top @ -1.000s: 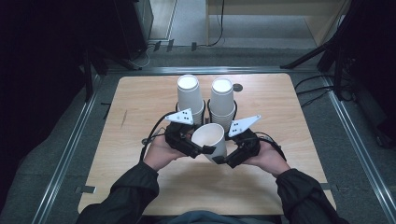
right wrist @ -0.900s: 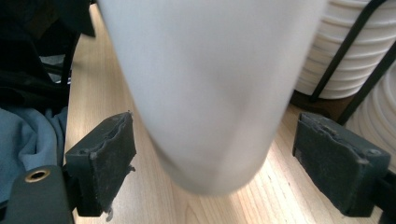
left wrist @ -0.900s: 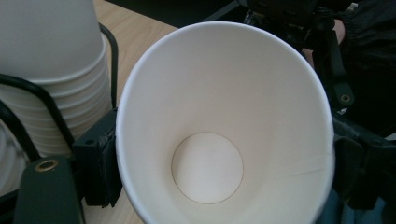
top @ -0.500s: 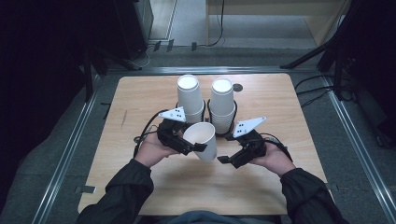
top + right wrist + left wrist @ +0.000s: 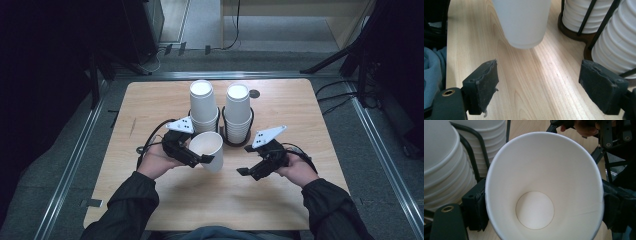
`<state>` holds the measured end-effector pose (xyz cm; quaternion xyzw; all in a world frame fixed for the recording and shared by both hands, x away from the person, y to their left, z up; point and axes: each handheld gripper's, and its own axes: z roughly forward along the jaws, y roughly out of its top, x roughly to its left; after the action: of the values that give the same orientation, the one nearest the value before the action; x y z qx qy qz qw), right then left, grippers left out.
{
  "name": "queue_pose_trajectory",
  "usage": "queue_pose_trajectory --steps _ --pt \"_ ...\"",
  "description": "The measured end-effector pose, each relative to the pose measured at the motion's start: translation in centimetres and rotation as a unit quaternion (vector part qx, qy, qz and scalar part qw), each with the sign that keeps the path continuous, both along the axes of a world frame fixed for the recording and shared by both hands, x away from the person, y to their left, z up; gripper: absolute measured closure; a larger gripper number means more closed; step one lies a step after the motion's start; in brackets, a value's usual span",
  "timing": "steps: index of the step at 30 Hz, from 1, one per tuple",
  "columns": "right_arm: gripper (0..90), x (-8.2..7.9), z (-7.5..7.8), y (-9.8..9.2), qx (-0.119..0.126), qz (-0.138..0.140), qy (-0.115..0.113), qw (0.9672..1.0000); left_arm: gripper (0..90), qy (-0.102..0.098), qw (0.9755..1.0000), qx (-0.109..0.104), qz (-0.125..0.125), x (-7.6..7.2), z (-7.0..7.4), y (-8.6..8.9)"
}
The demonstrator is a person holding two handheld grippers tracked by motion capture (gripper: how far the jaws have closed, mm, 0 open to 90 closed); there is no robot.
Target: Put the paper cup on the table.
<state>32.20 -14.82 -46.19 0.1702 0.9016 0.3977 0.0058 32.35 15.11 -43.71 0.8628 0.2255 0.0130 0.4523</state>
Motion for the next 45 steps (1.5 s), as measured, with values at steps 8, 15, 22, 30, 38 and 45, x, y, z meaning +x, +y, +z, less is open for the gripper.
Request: queue_pose_trajectory --steps 8,15,22,30,38,45 --pt "16.7 0.6 0.0 -0.2 0.002 0.007 0.001 1.0 13.6 -0.002 0.9998 0.002 0.019 -0.1 -0.1 1.4" --pt "16.8 1.1 -0.1 -0.2 0.002 0.0 -0.001 1.0 13.4 -0.002 0.9992 0.002 0.04 0.0 -0.2 2.9" --pt "16.9 1.3 -0.2 -0.2 0.004 -0.004 -0.001 1.0 13.4 0.0 0.9983 0.002 0.059 0.3 -0.2 4.4" --pt "16.9 1.4 -0.3 -0.4 -0.002 -0.01 -0.008 0.9999 13.4 0.002 0.9963 0.006 0.086 0.9 -0.5 6.2" --pt "16.9 1.0 -0.1 -0.6 0.005 -0.016 -0.01 0.9998 13.1 -0.001 0.9923 0.003 0.124 1.6 -0.3 8.5" --pt "16.9 0.8 -0.3 -1.0 0.0 -0.023 -0.011 0.9997 13.1 -0.005 0.9878 0.011 0.155 2.5 -0.4 10.6"
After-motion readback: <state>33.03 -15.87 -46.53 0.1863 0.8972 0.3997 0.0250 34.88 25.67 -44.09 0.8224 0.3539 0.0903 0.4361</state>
